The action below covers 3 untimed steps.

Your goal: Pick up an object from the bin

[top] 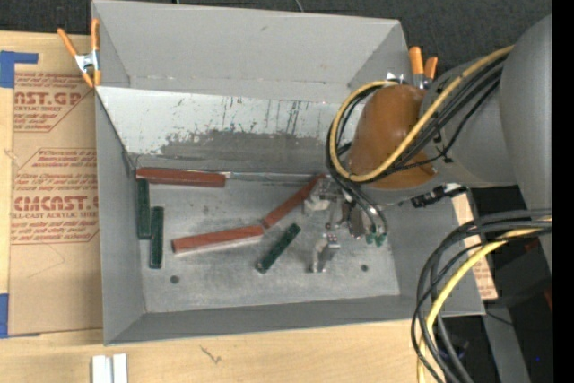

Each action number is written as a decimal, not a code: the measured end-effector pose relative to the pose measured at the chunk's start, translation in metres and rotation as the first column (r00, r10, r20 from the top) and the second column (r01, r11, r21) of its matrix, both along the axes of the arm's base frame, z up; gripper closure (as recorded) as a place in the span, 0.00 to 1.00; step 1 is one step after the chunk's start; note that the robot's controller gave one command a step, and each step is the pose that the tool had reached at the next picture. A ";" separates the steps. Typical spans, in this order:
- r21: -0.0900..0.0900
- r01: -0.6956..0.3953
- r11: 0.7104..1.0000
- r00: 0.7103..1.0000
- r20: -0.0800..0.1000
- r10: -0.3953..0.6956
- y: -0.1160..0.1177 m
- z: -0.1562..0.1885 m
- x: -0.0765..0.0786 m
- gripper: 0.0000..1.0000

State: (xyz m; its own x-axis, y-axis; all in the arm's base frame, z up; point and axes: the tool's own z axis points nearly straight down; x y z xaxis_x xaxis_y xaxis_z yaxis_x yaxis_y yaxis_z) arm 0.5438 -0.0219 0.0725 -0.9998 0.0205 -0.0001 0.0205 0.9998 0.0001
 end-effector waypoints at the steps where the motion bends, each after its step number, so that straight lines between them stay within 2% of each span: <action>1: -0.004 -0.200 0.980 0.980 0.013 0.200 0.057 0.003 -0.028 1.00; 2: -0.004 -0.200 0.980 0.980 0.013 0.200 0.057 0.003 -0.028 1.00; 3: -0.003 -0.198 0.980 0.980 0.010 0.198 0.026 0.181 -0.014 1.00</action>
Offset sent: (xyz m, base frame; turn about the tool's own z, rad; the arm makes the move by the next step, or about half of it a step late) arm 0.0000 0.0000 0.0000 0.0000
